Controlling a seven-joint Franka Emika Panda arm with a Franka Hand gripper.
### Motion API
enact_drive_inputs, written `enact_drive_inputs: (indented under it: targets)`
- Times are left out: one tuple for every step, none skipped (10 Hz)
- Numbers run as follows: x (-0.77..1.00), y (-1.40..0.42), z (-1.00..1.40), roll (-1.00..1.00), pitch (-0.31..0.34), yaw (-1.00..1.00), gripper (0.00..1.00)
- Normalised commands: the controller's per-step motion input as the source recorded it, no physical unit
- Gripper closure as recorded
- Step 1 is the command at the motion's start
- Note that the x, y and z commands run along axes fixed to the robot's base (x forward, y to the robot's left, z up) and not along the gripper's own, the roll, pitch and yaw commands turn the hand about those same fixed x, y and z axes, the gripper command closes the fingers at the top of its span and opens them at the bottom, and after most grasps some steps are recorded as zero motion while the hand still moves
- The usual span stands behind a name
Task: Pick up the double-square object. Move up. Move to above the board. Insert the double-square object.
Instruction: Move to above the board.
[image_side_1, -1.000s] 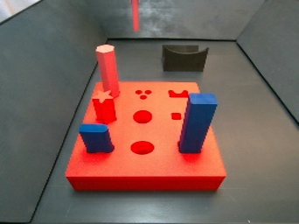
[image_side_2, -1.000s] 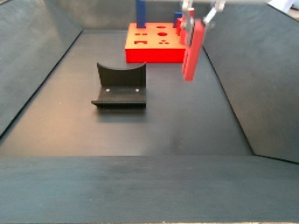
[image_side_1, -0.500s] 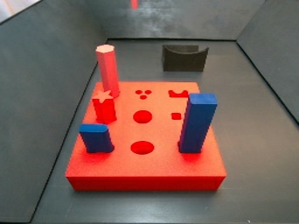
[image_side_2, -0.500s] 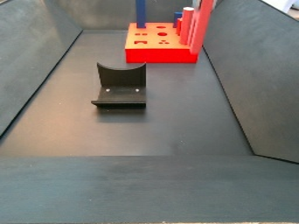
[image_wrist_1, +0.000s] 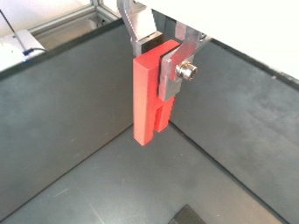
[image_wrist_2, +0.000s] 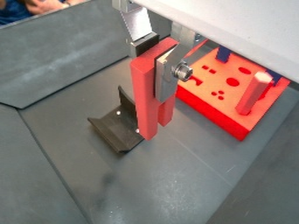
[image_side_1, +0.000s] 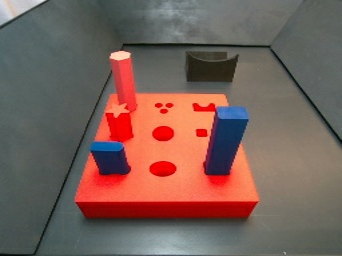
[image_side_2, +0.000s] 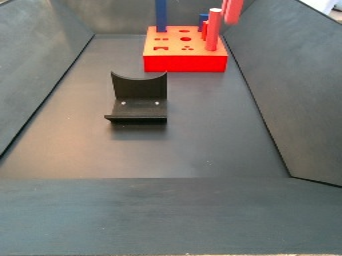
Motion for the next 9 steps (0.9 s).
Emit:
enact_drive_inputs:
  targets:
    - [0.0,0.02,0.21,-0.01,0.082,-0.02,1.0]
    - [0.16,-1.0,0.06,0.17,0.4,-0.33,1.0]
    - [0.16,-1.0,0.04,0.18,0.376,-0.31,1.0]
    - [0.17,-1.0,0.05,0.14,0.297,-0.15,1.0]
    - [0.17,-1.0,0.05,0.06,0.233,-0.08,1.0]
    - [0.18,-1.0,0.05,0.03,0.184,-0.04,1.0]
    - [0.19,-1.0,0.05,0.0,0.141,-0.01,1.0]
    - [0.19,-1.0,0.05,-0.01,0.122,-0.01,1.0]
    - [0.2,-1.0,0.05,-0.01,0.117,0.0,1.0]
